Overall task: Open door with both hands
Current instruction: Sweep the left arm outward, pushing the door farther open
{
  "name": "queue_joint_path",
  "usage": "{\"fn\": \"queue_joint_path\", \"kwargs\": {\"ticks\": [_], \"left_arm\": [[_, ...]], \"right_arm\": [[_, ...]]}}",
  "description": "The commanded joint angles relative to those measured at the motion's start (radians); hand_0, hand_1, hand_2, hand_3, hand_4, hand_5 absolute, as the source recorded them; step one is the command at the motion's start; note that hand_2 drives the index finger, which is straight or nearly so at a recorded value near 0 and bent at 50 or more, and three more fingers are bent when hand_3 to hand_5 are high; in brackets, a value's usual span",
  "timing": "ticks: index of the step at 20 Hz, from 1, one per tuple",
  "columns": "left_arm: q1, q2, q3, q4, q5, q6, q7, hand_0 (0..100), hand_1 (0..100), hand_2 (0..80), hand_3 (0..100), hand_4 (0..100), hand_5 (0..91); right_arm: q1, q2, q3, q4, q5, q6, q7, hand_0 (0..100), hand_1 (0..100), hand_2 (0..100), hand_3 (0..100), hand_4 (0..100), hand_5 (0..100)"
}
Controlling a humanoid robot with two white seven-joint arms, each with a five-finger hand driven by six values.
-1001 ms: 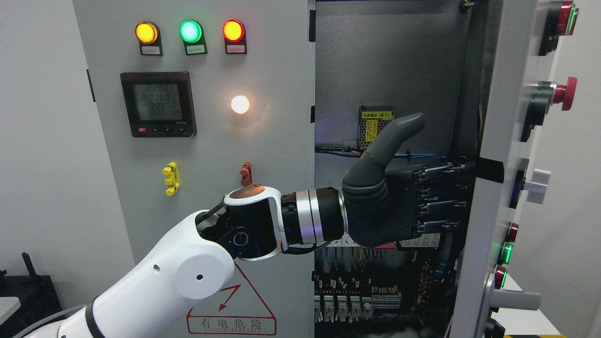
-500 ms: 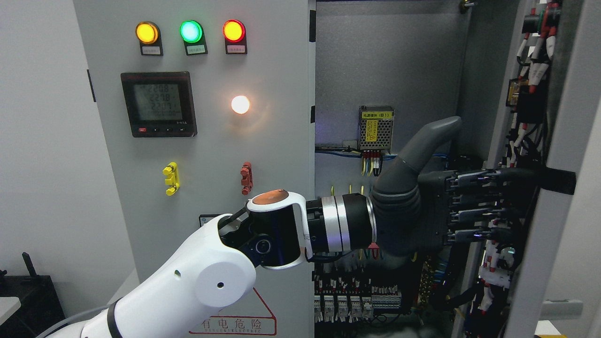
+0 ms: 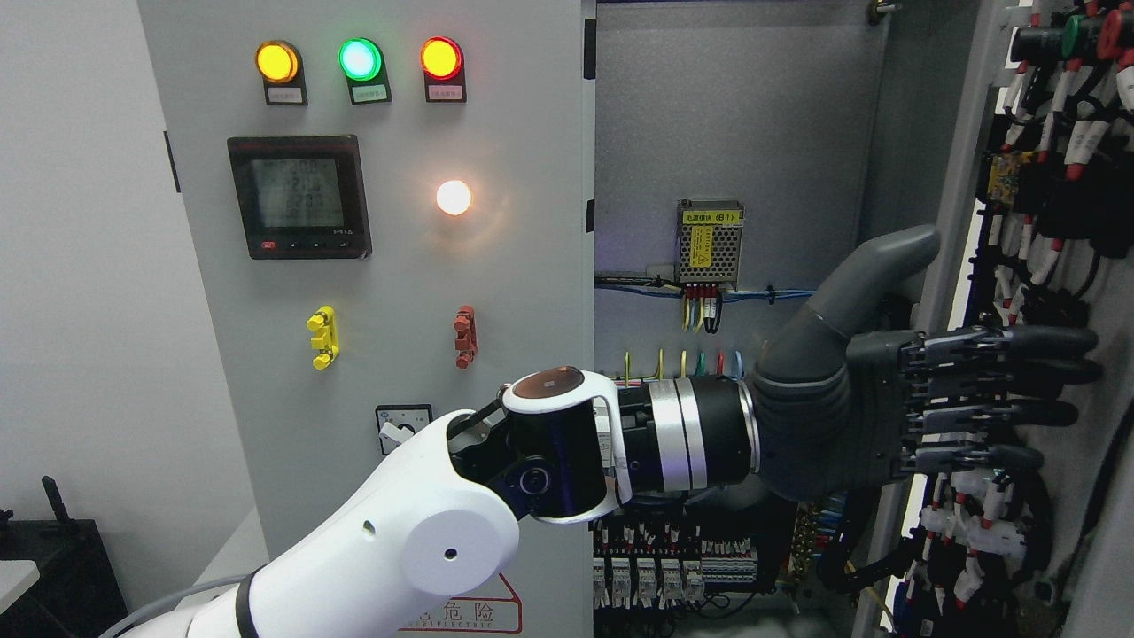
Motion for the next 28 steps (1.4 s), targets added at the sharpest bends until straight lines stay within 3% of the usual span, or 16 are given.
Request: {"fn": "queue_joint_path", "kwargs": {"ticks": [1, 14, 26, 28], "left_arm": [[-0.002, -0.069, -0.047, -0.007, -0.039, -0.027, 0.014, 0, 0, 0.0, 0, 4, 0.0], [-0.005, -0.155, -0.124, 0.021, -0.045, -0.096, 0.046, 0, 0, 0.0, 0, 4, 0.0], [-0.006, -0.163, -0.168, 0.034, -0.044, -0.176, 0.075, 0, 0, 0.0, 0, 4, 0.0], [-0.006, -0.164, -0.188, 0.047, -0.042, -0.199, 0.106, 0, 0, 0.0, 0, 4, 0.0]], "right_arm": [[0.000, 0.000, 0.000, 0.000, 0.000, -0.001, 0.000, 0, 0, 0, 0, 0, 0], [0.000, 0.000, 0.000, 0.000, 0.000, -0.001, 0.000, 0, 0, 0, 0, 0, 0], [0.000, 0.000, 0.000, 0.000, 0.000, -0.001, 0.000, 0, 0, 0, 0, 0, 0], [0.000, 0.000, 0.000, 0.000, 0.000, -0.001, 0.000, 0, 0, 0, 0, 0, 0]]}}
